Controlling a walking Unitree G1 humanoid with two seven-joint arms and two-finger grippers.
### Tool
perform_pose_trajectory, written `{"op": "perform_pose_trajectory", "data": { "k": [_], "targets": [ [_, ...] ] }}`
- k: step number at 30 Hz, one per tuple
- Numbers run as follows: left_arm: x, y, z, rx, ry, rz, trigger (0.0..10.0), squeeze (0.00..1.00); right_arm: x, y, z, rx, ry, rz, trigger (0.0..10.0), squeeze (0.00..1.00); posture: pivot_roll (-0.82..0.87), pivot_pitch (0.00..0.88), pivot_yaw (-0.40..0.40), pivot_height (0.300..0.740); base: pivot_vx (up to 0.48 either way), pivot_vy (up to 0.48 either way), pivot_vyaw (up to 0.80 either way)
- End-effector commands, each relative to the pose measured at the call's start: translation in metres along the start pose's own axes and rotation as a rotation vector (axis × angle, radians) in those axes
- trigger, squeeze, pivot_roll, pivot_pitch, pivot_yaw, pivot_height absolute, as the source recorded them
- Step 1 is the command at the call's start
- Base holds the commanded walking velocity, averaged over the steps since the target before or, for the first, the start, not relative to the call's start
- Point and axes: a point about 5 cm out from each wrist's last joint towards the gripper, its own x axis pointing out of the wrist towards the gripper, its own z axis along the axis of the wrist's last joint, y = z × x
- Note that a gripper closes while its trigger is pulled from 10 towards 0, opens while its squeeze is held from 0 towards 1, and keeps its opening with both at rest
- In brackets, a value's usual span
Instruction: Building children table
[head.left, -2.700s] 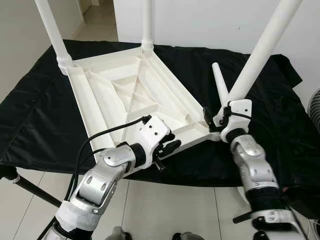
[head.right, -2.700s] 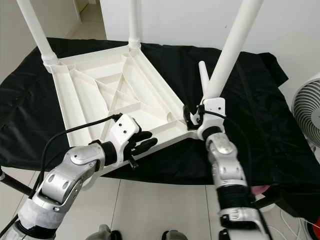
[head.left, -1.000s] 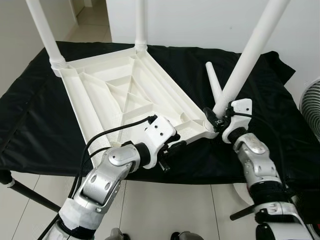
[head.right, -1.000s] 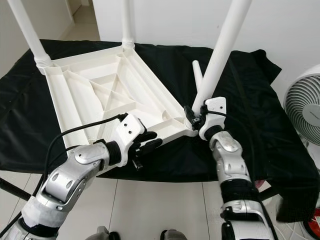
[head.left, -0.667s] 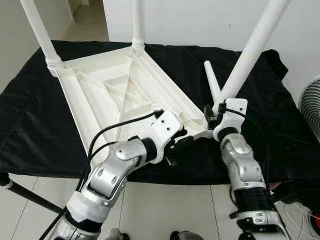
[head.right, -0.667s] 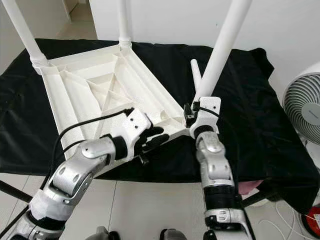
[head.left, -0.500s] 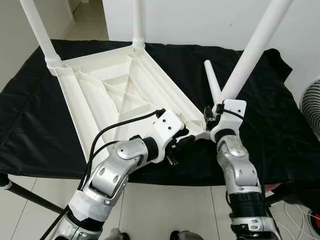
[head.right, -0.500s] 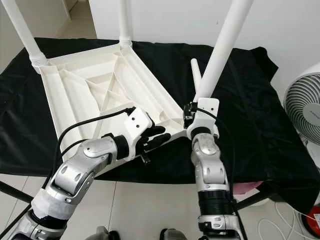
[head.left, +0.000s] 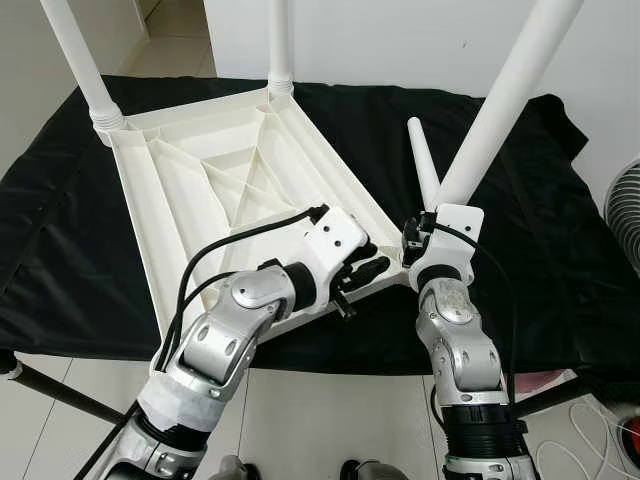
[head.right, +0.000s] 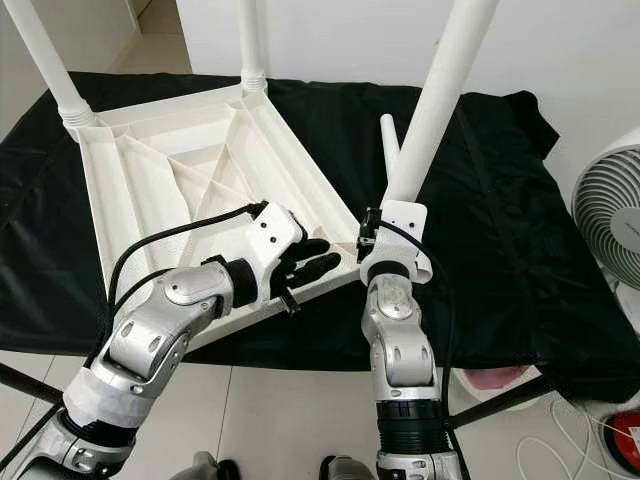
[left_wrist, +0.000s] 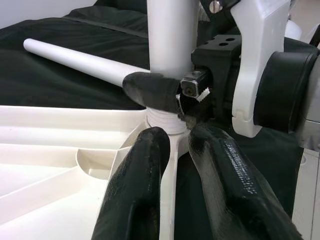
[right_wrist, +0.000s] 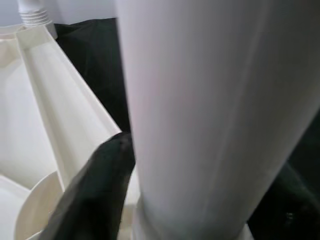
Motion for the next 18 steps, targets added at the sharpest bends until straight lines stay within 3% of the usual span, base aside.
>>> {"op": "perform_pose_trajectory", "data": {
  "k": [1, 9, 10, 18],
  "targets": [
    [-0.002, 0.002, -0.004, -0.005, 0.009, 0.026, 10.0, 0.0, -0.001, 0.001, -0.004, 0.018, 0.012, 0.022, 10.0, 1.0, -0.12, 0.088, 0.01, 0.74, 0.0, 0.0, 0.0],
    [-0.001, 0.002, -0.005, -0.006, 0.008, 0.033, 10.0, 0.0, 0.01, -0.011, 0.006, 0.035, -0.049, 0.105, 10.0, 1.0, -0.12, 0.079, 0.004, 0.74, 0.0, 0.0, 0.0],
    [-0.002, 0.001, -0.005, -0.007, 0.007, 0.032, 10.0, 0.0, 0.012, -0.013, 0.005, 0.022, -0.039, 0.142, 10.0, 0.0, -0.12, 0.079, 0.004, 0.74, 0.0, 0.0, 0.0],
    [-0.001, -0.001, -0.007, -0.016, 0.01, 0.03, 10.0, 0.0, 0.021, -0.026, 0.0, -0.07, -0.019, 0.31, 10.0, 0.0, -0.11, 0.071, 0.004, 0.74, 0.0, 0.0, 0.0]
  ]
}}
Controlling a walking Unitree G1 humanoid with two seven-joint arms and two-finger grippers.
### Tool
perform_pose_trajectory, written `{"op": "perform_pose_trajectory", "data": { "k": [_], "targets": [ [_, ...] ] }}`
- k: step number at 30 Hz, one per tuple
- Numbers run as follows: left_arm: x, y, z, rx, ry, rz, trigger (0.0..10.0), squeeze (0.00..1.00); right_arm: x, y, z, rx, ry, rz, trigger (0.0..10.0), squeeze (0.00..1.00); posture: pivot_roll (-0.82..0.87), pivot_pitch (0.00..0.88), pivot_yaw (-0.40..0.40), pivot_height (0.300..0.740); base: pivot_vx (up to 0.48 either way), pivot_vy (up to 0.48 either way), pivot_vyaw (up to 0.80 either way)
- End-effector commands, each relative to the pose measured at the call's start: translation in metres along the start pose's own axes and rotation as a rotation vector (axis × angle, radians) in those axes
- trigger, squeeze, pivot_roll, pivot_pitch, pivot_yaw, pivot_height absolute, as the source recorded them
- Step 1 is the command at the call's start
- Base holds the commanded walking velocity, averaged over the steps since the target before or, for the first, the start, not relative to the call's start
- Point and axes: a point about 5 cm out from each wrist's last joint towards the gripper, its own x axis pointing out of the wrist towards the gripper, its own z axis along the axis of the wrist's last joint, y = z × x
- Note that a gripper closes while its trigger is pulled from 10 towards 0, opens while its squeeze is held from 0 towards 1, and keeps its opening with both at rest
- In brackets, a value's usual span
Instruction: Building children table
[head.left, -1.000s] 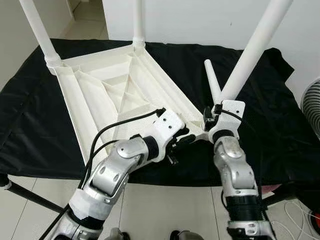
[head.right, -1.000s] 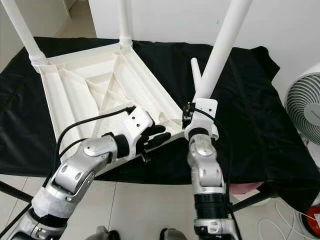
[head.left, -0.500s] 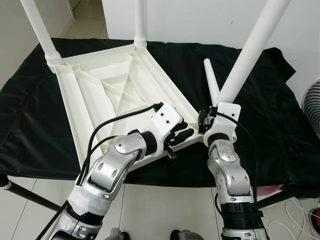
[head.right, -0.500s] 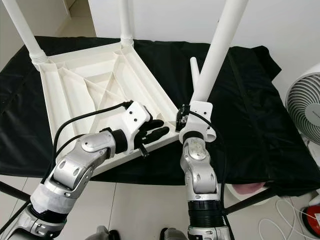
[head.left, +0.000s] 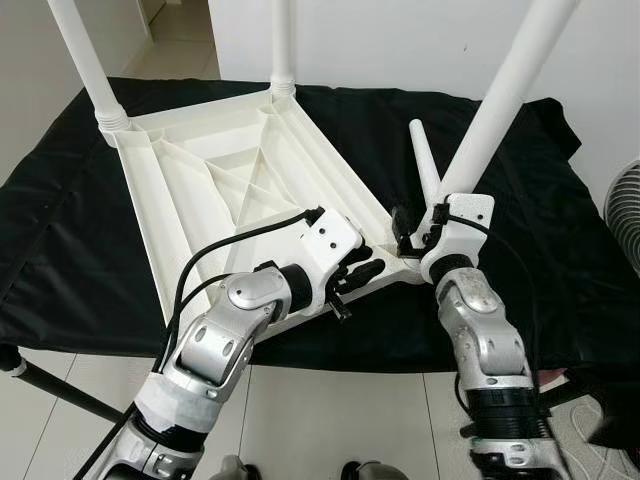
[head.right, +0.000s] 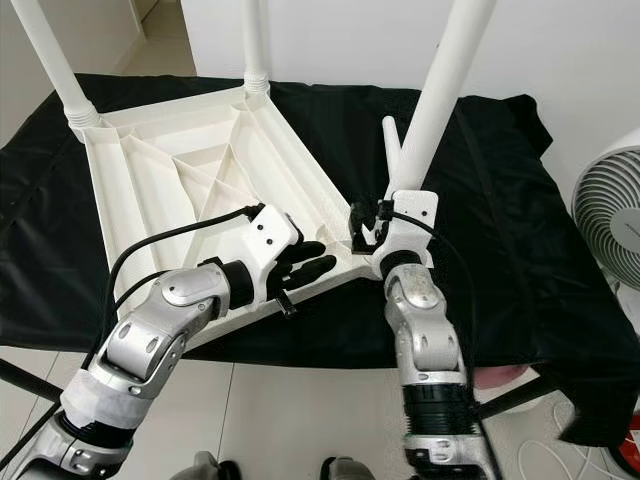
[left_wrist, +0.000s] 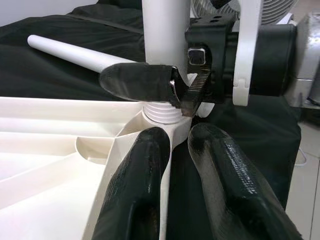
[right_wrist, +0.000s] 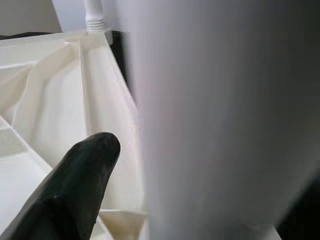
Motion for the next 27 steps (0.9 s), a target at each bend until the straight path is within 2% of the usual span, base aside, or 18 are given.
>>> {"op": "perform_pose_trajectory", "data": {
  "k": [1, 4, 6, 7, 10, 17, 18, 19, 20, 21, 22, 27],
  "targets": [
    [0.0, -0.001, -0.003, 0.0, 0.004, 0.026, 10.0, 0.0, 0.002, -0.005, -0.005, -0.05, 0.017, 0.111, 10.0, 0.0, -0.11, 0.072, 0.009, 0.74, 0.0, 0.0, 0.0],
    [0.001, -0.002, -0.004, -0.001, 0.007, 0.022, 10.0, 0.0, 0.001, -0.009, -0.01, -0.112, 0.041, 0.276, 10.0, 0.0, -0.12, 0.074, 0.012, 0.74, 0.0, 0.0, 0.0],
    [0.001, -0.002, -0.004, -0.001, 0.007, 0.022, 10.0, 0.0, 0.001, -0.008, -0.01, -0.116, 0.042, 0.3, 10.0, 0.0, -0.12, 0.074, 0.012, 0.74, 0.0, 0.0, 0.0],
    [0.002, -0.002, -0.003, -0.002, 0.006, 0.022, 10.0, 0.0, 0.001, -0.011, -0.015, -0.152, 0.058, 0.351, 10.0, 0.0, -0.12, 0.075, 0.015, 0.74, 0.0, 0.0, 0.0],
    [0.003, -0.002, -0.002, -0.003, 0.002, 0.021, 10.0, 0.0, 0.004, -0.02, -0.014, -0.208, 0.048, 0.381, 10.0, 0.0, -0.12, 0.075, 0.017, 0.74, 0.0, 0.0, 0.0],
    [0.002, -0.002, -0.002, -0.001, 0.002, 0.02, 10.0, 0.0, 0.01, -0.027, -0.01, -0.243, 0.03, 0.436, 10.0, 0.0, -0.12, 0.075, 0.02, 0.74, 0.0, 0.0, 0.0],
    [0.002, -0.002, -0.002, -0.001, 0.002, 0.02, 10.0, 0.0, 0.011, -0.028, -0.01, -0.243, 0.031, 0.436, 5.0, 0.0, -0.11, 0.074, 0.02, 0.74, 0.0, 0.0, 0.0],
    [0.002, -0.002, -0.002, -0.001, 0.002, 0.02, 10.0, 0.0, 0.011, -0.028, -0.01, -0.243, 0.031, 0.436, 5.0, 0.0, -0.11, 0.074, 0.02, 0.74, 0.0, 0.0, 0.0],
    [0.002, -0.002, -0.002, 0.0, 0.002, 0.02, 10.0, 0.0, 0.012, -0.03, -0.009, -0.243, 0.03, 0.442, 3.4, 0.0, -0.11, 0.074, 0.02, 0.74, 0.0, 0.0, 0.0],
    [0.002, -0.002, -0.002, 0.0, 0.002, 0.02, 10.0, 0.0, 0.012, -0.03, -0.009, -0.243, 0.03, 0.442, 3.4, 0.0, -0.11, 0.074, 0.02, 0.74, 0.0, 0.0, 0.0],
    [0.002, -0.002, -0.001, 0.0, 0.002, 0.021, 10.0, 0.0, 0.013, -0.032, -0.01, -0.236, 0.033, 0.451, 0.0, 0.0, -0.11, 0.074, 0.02, 0.74, 0.0, 0.0, 0.0],
    [0.002, -0.002, -0.001, -0.001, 0.002, 0.022, 10.0, 0.0, 0.014, -0.036, -0.012, -0.221, 0.036, 0.463, 0.0, 0.0, -0.11, 0.078, 0.019, 0.74, 0.0, 0.0, 0.0]
  ]
}}
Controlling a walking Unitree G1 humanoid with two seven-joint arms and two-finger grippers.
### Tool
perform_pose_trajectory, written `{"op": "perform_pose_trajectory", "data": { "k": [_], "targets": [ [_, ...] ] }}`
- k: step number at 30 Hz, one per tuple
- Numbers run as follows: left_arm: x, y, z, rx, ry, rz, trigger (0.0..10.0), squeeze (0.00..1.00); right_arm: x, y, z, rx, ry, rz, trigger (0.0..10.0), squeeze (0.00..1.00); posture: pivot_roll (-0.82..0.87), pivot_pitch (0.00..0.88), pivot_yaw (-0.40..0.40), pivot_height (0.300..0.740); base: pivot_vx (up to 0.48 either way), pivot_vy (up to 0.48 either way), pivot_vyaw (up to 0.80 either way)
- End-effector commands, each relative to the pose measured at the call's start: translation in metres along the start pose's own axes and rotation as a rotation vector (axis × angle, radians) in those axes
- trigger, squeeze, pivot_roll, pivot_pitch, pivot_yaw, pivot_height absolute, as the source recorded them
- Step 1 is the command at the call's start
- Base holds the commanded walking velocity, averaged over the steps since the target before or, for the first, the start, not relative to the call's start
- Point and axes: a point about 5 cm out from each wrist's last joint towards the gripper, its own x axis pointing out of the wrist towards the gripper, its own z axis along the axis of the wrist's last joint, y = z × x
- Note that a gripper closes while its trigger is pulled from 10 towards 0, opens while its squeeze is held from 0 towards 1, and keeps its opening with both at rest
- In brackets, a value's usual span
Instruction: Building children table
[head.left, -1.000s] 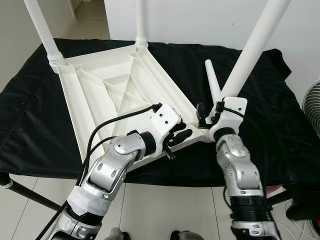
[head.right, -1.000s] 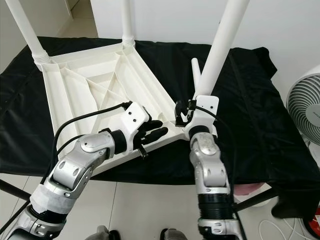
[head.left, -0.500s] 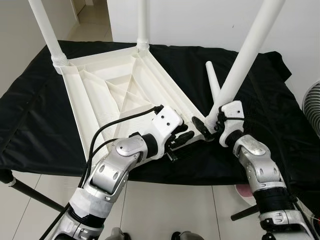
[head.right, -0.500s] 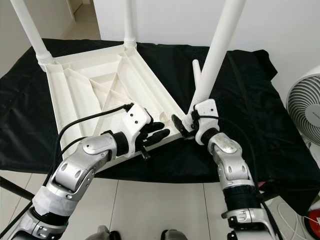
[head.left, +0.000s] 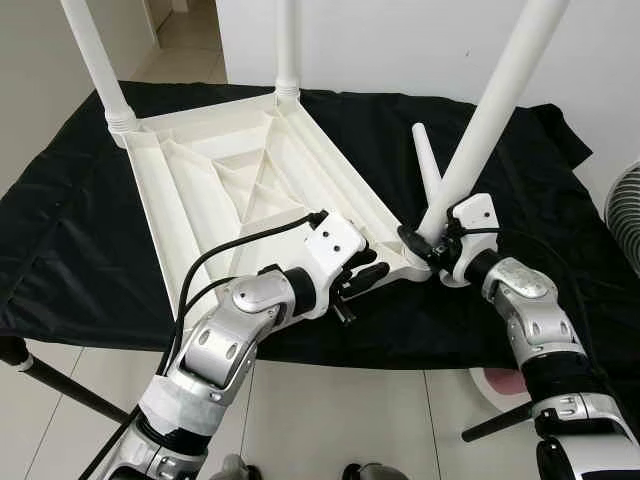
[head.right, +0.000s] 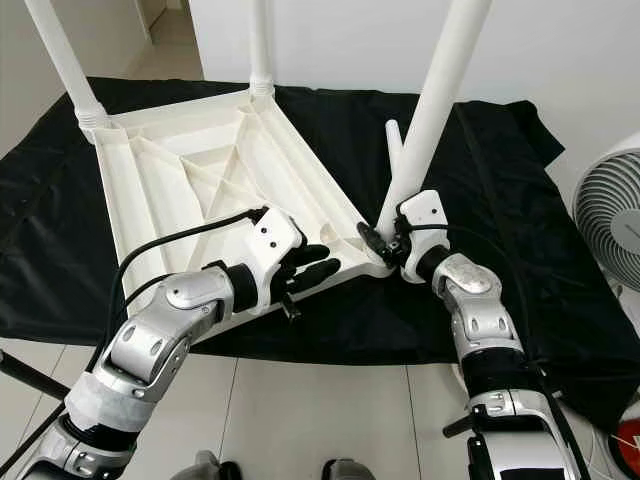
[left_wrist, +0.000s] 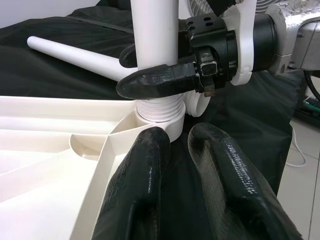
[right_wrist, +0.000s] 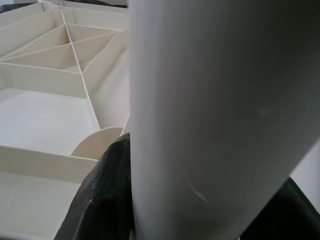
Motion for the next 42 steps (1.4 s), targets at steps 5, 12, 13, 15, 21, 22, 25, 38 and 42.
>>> {"op": "perform_pose_trajectory", "data": {
  "k": [5, 12, 13, 15, 21, 22, 25, 38, 42],
  "targets": [
    [0.0, 0.001, -0.001, 0.005, 0.006, 0.03, 10.0, 0.0, -0.002, 0.001, -0.011, 0.04, 0.04, -0.003, 0.0, 0.0, -0.11, 0.081, 0.018, 0.74, 0.0, 0.0, 0.0],
    [-0.001, 0.0, -0.001, 0.005, 0.005, 0.026, 10.0, 0.0, -0.002, 0.011, -0.018, 0.084, 0.072, -0.148, 10.0, 0.0, -0.12, 0.085, 0.015, 0.74, 0.0, 0.0, 0.0],
    [0.0, -0.001, -0.001, 0.004, 0.005, 0.025, 10.0, 0.0, -0.001, 0.013, -0.018, 0.101, 0.071, -0.186, 10.0, 0.0, -0.12, 0.088, 0.014, 0.74, 0.0, 0.0, 0.0],
    [0.0, -0.001, -0.001, 0.003, 0.005, 0.024, 10.0, 0.0, -0.001, 0.014, -0.018, 0.112, 0.069, -0.213, 10.0, 0.0, -0.12, 0.088, 0.014, 0.74, 0.0, 0.0, 0.0],
    [0.0, -0.003, -0.002, 0.001, 0.005, 0.016, 10.0, 0.0, 0.001, 0.018, -0.017, 0.168, 0.067, -0.323, 10.0, 0.0, -0.12, 0.089, 0.014, 0.74, 0.0, 0.0, 0.0],
    [0.0, -0.003, -0.002, 0.0, 0.004, 0.011, 10.0, 0.0, 0.001, 0.02, -0.016, 0.19, 0.061, -0.372, 10.0, 0.0, -0.12, 0.089, 0.013, 0.74, 0.0, 0.0, 0.0],
    [0.0, -0.005, -0.002, 0.0, 0.004, 0.004, 10.0, 0.0, 0.002, 0.023, -0.013, 0.214, 0.053, -0.447, 10.0, 0.0, -0.12, 0.086, 0.009, 0.74, 0.0, 0.0, 0.0],
    [0.0, -0.007, -0.004, 0.0, 0.006, -0.004, 10.0, 0.0, -0.003, 0.066, 0.01, 0.281, 0.034, -0.754, 10.0, 0.0, -0.11, 0.069, -0.007, 0.74, 0.0, 0.0, 0.0],
    [0.0, -0.008, -0.004, 0.0, 0.007, -0.005, 10.0, 0.0, -0.002, 0.073, 0.01, 0.294, 0.036, -0.737, 10.0, 0.0, -0.11, 0.069, -0.007, 0.74, 0.0, 0.0, 0.0]
  ]
}}
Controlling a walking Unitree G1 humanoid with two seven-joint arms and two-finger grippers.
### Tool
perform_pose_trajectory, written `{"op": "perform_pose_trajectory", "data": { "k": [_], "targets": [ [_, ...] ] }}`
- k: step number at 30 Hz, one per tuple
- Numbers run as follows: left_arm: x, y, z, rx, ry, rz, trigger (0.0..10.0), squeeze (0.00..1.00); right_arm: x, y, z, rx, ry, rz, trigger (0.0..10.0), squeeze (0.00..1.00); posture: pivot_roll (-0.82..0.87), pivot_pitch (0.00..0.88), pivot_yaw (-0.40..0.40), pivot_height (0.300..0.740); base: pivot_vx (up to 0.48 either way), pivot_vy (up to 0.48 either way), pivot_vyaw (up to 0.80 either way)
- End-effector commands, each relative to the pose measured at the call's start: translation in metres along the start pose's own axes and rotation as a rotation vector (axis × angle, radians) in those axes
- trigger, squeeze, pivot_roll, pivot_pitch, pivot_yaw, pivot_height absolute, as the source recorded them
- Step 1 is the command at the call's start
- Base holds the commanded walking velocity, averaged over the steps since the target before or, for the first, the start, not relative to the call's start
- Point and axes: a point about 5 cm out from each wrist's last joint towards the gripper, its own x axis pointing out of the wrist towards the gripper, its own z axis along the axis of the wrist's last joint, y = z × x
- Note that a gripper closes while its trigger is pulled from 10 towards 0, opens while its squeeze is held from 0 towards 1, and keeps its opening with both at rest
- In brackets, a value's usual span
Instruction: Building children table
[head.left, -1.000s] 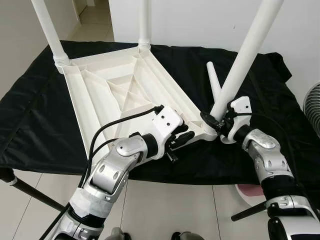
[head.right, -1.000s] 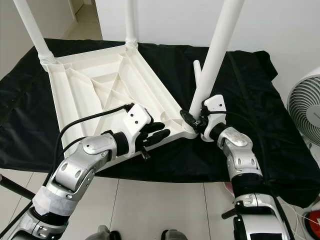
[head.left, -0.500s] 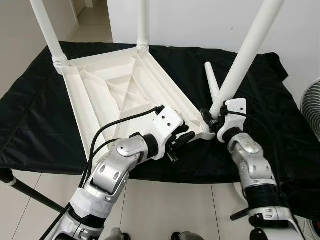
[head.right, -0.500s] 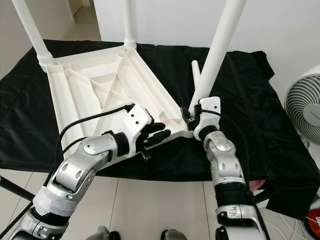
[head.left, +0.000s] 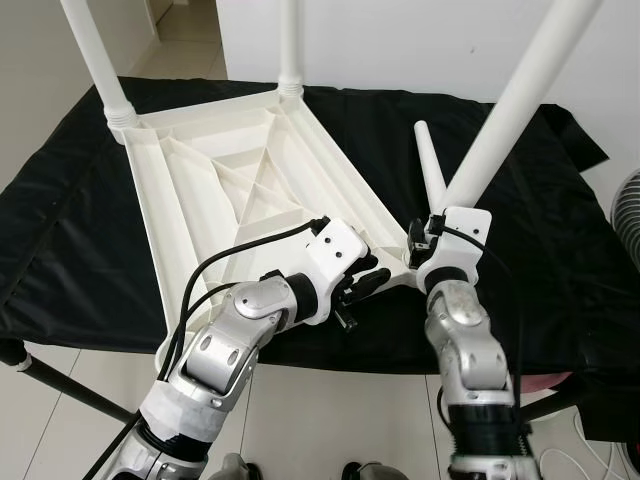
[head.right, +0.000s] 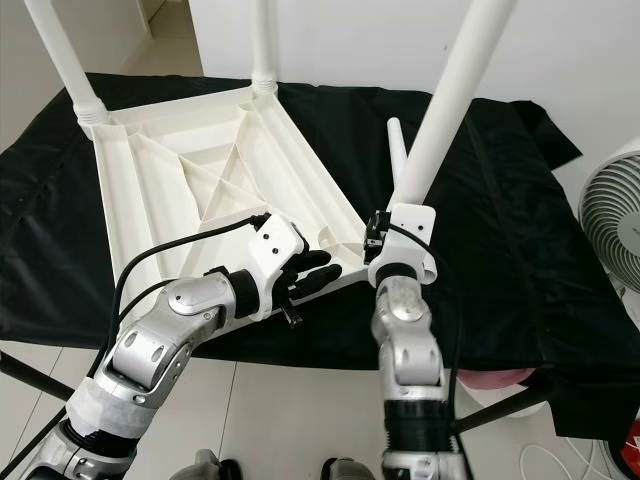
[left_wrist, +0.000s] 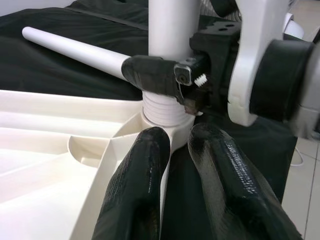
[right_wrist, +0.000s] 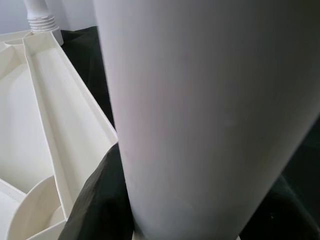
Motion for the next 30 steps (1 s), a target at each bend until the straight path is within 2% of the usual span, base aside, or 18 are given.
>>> {"op": "perform_pose_trajectory", "data": {
  "k": [1, 8, 9, 17, 18, 20, 21, 22, 25, 29, 30],
  "targets": [
    [0.0, -0.002, -0.001, 0.009, 0.002, 0.009, 10.0, 0.0, -0.004, 0.0, -0.008, 0.005, 0.043, -0.008, 10.0, 0.0, -0.11, 0.069, -0.007, 0.74, 0.0, 0.0, 0.0],
    [-0.001, -0.002, -0.002, 0.01, 0.007, 0.004, 10.0, 0.0, -0.002, -0.001, -0.005, -0.007, 0.032, -0.011, 10.0, 0.0, -0.12, 0.064, -0.005, 0.74, 0.0, 0.0, 0.0],
    [-0.001, -0.002, -0.002, 0.01, 0.007, 0.005, 10.0, 0.0, -0.001, -0.002, -0.005, -0.009, 0.028, -0.009, 10.0, 1.0, -0.12, 0.064, -0.005, 0.74, 0.0, 0.0, 0.0],
    [-0.001, -0.002, -0.002, 0.012, 0.007, 0.007, 10.0, 0.0, 0.008, -0.011, 0.008, -0.05, -0.042, 0.053, 10.0, 1.0, -0.11, 0.065, -0.003, 0.74, 0.0, 0.0, 0.0],
    [-0.001, -0.002, -0.001, 0.012, 0.007, 0.007, 10.0, 0.0, 0.012, -0.013, 0.009, -0.069, -0.038, 0.096, 10.0, 0.86, -0.11, 0.065, -0.003, 0.74, 0.0, 0.0, 0.0],
    [-0.001, -0.002, -0.001, 0.012, 0.007, 0.007, 10.0, 0.0, 0.012, -0.013, 0.009, -0.069, -0.038, 0.096, 10.0, 0.86, -0.11, 0.065, -0.003, 0.74, 0.0, 0.0, 0.0],
    [-0.001, -0.002, -0.001, 0.012, 0.006, 0.008, 10.0, 0.0, 0.015, -0.014, 0.008, -0.09, -0.022, 0.165, 10.0, 0.0, -0.11, 0.065, -0.003, 0.74, 0.0, 0.0, 0.0],
    [-0.001, -0.001, -0.001, 0.013, 0.006, 0.009, 10.0, 0.0, 0.018, -0.017, 0.006, -0.111, -0.005, 0.235, 10.0, 0.0, -0.11, 0.069, -0.002, 0.74, 0.0, 0.0, 0.0],
    [-0.001, -0.001, -0.001, 0.014, 0.006, 0.011, 10.0, 0.0, 0.021, -0.02, 0.005, -0.13, 0.005, 0.3, 10.0, 0.0, -0.11, 0.069, -0.002, 0.74, 0.0, 0.0, 0.0],
    [-0.001, 0.001, 0.0, 0.013, 0.005, 0.017, 10.0, 0.0, 0.025, -0.029, 0.0, -0.209, 0.024, 0.54, 10.0, 0.0, -0.12, 0.081, 0.009, 0.74, 0.0, 0.0, 0.0],
    [-0.001, 0.001, 0.0, 0.013, 0.005, 0.017, 10.0, 0.0, 0.025, -0.029, 0.0, -0.209, 0.024, 0.54, 10.0, 0.0, -0.12, 0.081, 0.009, 0.74, 0.0, 0.0, 0.0]
  ]
}}
